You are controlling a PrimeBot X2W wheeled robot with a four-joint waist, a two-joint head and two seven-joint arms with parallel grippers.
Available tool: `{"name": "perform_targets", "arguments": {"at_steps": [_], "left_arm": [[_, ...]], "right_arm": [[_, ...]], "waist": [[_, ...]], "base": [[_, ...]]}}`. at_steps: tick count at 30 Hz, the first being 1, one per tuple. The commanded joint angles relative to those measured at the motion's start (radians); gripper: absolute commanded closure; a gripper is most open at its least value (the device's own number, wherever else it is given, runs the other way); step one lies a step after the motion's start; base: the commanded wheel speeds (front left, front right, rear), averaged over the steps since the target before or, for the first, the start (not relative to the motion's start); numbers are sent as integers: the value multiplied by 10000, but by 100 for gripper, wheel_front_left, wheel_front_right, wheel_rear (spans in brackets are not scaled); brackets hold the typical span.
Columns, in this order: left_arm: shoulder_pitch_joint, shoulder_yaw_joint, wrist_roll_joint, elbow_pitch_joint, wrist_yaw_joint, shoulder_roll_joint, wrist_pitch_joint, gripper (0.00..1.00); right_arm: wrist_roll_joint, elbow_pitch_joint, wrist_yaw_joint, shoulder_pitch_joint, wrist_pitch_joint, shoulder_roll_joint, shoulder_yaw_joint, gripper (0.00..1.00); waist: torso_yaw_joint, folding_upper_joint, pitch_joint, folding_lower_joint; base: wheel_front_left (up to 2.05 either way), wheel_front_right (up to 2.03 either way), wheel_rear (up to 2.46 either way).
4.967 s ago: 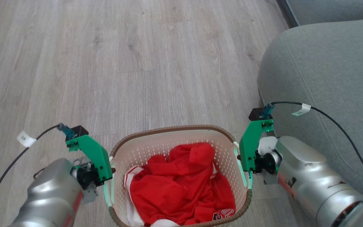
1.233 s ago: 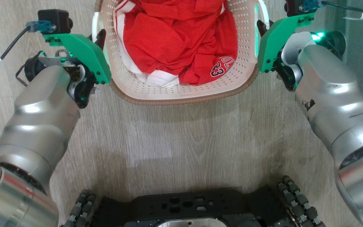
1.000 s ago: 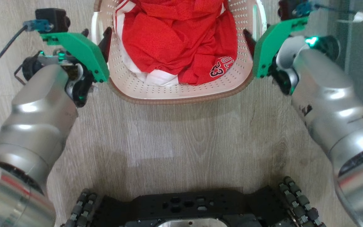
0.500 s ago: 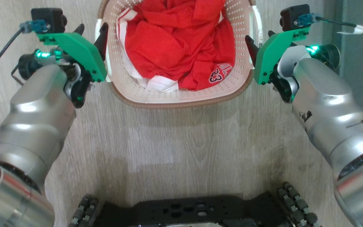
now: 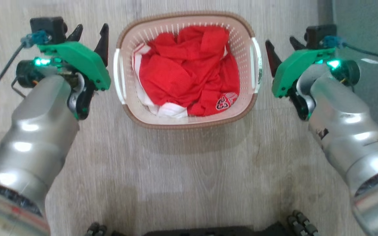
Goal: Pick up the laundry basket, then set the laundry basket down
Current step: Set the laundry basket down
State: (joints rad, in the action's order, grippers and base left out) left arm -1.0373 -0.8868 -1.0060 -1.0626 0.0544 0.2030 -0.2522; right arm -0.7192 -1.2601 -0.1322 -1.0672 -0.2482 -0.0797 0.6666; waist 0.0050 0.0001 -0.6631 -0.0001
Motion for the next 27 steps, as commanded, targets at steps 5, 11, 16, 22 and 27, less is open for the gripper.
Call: {"name": "perform_targets", "arguments": {"at_steps": [5, 11, 16, 22, 27], "left_arm": [[1742, 2160, 2001, 1999, -781, 668, -93, 0], [3344, 4004, 3706, 3869, -1141, 624, -94, 0], [4444, 5038, 4612, 5055, -1276, 504, -94, 0], [5940, 6075, 5602, 6675, -1308, 268, -94, 0], [7042, 6618, 6128, 7786, -1333, 179, -95, 0]], "right_arm": [[1560, 2330, 15, 1267, -132, -551, -1623, 0], [3642, 4730, 15, 2985, -134, -400, -3570, 0], [4632, 6077, 15, 4058, -134, -134, -4447, 0], [5308, 7380, 15, 5311, -135, 95, -5104, 0], [5485, 8095, 15, 6079, -135, 184, -5349, 0]], "waist": [[20, -1, 855, 1], [20, -1, 1602, 1], [0, -1, 2181, 1], [10, -1, 3069, 1], [-56, -1, 3803, 1]], "base": [[0, 0, 0], [0, 0, 0], [0, 0, 0], [0, 0, 0], [0, 0, 0]]}}
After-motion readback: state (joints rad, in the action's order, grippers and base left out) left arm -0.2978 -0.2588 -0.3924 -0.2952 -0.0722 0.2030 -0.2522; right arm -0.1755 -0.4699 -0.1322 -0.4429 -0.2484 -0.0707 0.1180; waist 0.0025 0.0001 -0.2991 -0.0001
